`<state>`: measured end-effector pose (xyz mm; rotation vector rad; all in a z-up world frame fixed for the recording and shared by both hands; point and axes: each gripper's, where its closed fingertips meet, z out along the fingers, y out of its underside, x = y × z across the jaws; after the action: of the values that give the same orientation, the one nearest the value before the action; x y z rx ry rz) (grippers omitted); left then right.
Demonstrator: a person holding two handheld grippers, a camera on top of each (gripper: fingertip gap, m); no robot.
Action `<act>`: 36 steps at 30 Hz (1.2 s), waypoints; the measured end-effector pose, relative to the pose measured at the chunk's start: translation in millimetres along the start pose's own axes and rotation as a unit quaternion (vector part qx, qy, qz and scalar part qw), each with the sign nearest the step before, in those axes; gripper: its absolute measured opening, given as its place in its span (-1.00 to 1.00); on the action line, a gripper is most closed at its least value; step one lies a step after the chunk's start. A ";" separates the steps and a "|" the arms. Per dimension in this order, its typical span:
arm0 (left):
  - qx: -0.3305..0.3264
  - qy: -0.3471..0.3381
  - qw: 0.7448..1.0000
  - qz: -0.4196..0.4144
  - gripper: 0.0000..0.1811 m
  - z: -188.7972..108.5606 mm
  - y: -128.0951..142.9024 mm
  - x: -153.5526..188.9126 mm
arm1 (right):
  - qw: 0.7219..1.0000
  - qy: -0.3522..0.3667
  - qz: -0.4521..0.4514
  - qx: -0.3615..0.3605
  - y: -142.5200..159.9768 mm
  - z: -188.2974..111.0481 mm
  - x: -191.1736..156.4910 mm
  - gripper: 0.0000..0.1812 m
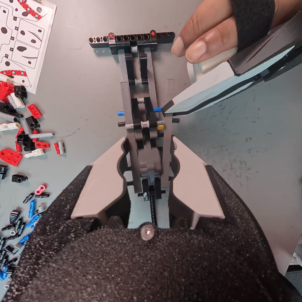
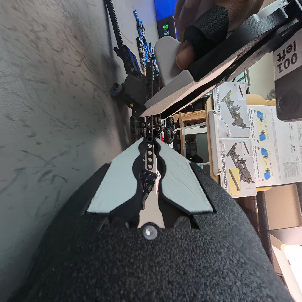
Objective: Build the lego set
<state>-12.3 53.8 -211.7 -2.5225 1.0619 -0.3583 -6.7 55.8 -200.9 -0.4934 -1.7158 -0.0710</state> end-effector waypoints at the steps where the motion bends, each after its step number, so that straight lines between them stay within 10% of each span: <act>1: -0.001 0.001 1.000 0.000 -0.43 -0.1 0.1 -0.1 | 1.000 0.000 -0.001 0.002 0.2 0.2 0.4 -0.92; 36: 0.008 0.017 1.000 -0.021 -0.46 -1.1 1.1 5.3 | 0.997 0.048 -0.057 0.031 4.9 -4.1 1.7 -0.93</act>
<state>-9.8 49.0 -210.7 -2.5358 1.0156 -0.4221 -1.3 59.4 -199.5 -0.3400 -1.6463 -0.1212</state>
